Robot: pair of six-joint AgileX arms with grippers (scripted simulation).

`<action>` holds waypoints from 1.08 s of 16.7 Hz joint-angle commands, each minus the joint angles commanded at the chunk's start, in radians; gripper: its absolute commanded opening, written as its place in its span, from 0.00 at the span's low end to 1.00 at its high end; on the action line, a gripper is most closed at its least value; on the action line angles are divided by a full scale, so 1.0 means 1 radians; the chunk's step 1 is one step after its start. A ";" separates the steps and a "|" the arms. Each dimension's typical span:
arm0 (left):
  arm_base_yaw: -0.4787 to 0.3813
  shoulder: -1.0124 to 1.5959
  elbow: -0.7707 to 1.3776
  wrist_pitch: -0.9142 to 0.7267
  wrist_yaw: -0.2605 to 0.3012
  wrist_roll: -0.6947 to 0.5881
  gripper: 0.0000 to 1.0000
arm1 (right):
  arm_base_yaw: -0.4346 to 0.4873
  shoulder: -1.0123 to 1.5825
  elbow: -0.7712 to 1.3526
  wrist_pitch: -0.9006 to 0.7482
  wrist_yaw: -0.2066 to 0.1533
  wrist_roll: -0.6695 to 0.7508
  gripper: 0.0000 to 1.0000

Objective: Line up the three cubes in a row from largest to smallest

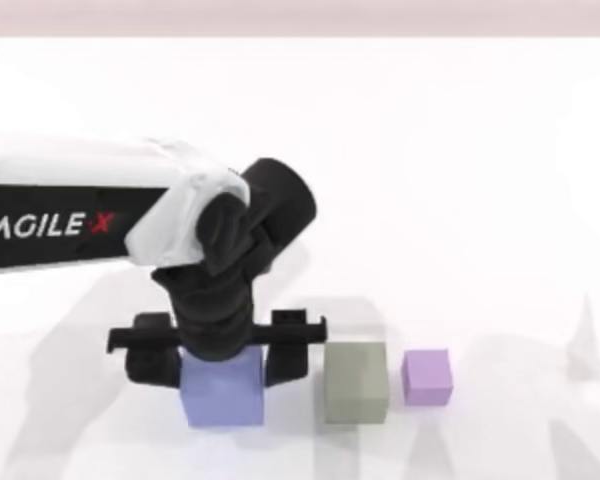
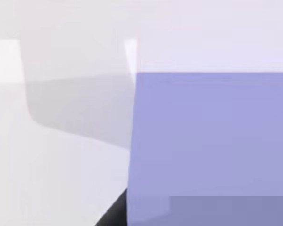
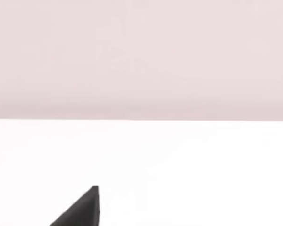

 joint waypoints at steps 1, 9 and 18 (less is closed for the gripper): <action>0.000 0.000 0.000 0.000 0.000 0.000 0.98 | 0.000 0.000 0.000 0.000 0.000 0.000 1.00; 0.000 0.000 0.000 0.000 0.000 0.000 1.00 | 0.000 0.000 0.000 0.000 0.000 0.000 1.00; 0.012 -0.079 0.153 -0.242 0.000 -0.004 1.00 | 0.000 0.000 0.000 0.000 0.000 0.000 1.00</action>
